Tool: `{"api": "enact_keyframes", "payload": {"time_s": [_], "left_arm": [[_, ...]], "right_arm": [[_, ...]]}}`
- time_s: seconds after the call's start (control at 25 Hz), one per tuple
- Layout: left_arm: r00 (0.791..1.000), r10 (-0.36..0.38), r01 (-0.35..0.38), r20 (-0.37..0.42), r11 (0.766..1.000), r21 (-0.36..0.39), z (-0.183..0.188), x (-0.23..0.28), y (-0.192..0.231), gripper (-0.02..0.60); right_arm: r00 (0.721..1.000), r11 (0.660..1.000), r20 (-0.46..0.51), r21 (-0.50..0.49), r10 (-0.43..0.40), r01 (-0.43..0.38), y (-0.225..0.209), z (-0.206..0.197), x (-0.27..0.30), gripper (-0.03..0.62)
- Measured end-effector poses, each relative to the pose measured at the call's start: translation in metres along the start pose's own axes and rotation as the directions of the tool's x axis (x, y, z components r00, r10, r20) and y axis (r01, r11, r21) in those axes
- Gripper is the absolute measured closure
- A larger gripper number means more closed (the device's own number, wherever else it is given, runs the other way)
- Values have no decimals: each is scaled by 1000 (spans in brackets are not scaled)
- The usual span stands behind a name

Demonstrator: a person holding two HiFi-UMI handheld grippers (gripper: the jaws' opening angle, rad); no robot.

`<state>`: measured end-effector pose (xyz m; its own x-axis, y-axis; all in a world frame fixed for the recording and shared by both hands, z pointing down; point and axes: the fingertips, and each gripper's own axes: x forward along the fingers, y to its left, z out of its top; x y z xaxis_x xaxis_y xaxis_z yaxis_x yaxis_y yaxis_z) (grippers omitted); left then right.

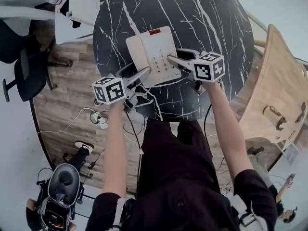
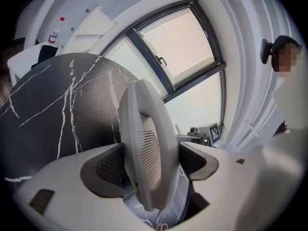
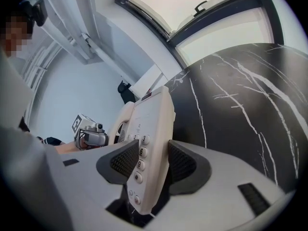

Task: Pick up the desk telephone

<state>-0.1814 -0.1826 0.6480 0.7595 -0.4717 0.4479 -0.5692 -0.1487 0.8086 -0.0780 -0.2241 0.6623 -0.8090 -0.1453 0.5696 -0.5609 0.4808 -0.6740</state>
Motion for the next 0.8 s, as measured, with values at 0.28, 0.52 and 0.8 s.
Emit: {"api": "enact_keyframes", "payload": {"time_s": [0.28, 0.52, 0.8], "left_arm": [[1000, 3, -5, 16, 995, 102, 17, -4, -56, 215], [997, -13, -2, 74, 979, 202, 39, -5, -117, 218], [988, -19, -25, 152, 959, 283, 36, -4, -193, 222]], "right_arm": [[998, 1000, 68, -8, 3, -2, 19, 18, -49, 385], [988, 998, 155, -57, 4, 5, 38, 47, -104, 387], [969, 985, 245, -171, 30, 12, 61, 67, -177, 388]]}}
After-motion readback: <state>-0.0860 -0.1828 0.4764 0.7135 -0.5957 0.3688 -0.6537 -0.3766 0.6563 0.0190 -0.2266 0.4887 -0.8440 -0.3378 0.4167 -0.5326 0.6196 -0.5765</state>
